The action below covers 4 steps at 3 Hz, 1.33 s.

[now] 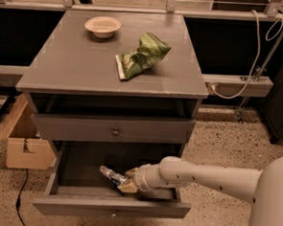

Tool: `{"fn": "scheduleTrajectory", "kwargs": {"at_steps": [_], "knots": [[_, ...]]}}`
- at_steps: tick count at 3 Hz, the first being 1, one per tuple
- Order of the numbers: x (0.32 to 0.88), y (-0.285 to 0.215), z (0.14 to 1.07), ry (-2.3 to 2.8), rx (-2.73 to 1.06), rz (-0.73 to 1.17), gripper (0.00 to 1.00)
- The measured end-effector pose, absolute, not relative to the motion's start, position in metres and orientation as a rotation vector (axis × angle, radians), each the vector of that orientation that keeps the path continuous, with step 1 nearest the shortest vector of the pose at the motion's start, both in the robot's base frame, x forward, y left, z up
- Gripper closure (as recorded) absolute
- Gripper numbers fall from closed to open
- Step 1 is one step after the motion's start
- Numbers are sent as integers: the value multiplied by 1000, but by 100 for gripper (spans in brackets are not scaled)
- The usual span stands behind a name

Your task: Place redbull can into middle drawer

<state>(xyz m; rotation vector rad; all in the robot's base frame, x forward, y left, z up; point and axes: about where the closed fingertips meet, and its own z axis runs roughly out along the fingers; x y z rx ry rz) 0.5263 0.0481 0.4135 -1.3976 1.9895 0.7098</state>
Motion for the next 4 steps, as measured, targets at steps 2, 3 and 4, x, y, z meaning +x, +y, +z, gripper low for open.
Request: {"fn": "scheduleTrajectory", "kwargs": {"at_steps": [2,3,4], "knots": [[553,66,405,1947,-1341,703,20],[565,65,417,1923,-1333,672,0],[563,36,468,1899,-1309,623,0]]}}
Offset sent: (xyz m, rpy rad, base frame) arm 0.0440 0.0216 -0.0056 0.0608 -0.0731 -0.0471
